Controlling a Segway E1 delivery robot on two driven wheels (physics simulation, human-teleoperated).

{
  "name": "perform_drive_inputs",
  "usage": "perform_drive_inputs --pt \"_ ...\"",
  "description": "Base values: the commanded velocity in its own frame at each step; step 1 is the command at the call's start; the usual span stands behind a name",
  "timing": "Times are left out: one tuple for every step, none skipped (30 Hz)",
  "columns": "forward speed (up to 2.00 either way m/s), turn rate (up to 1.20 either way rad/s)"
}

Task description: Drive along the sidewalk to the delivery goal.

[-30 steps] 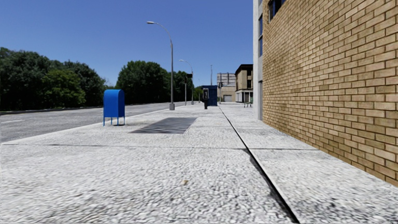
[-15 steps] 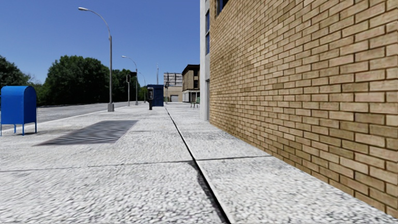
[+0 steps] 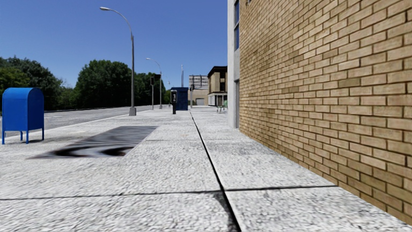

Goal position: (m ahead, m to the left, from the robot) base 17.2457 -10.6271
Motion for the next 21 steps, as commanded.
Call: perform_drive_inputs --pt "1.44 0.00" --pt "1.44 0.00" --pt "1.44 0.00" --pt "1.44 0.00" --pt "1.44 0.00" --pt "1.44 0.00" --pt "1.44 0.00" --pt "1.44 0.00" --pt "1.44 0.00" --pt "1.44 0.19" --pt "1.44 0.67" --pt "1.44 0.93" --pt "1.44 1.04" --pt "1.44 1.04" --pt "1.44 1.02" --pt "1.44 0.25" --pt "1.44 0.11" --pt "1.44 0.07" --pt "1.44 0.04" --pt "1.44 0.00" --pt "1.44 0.00"
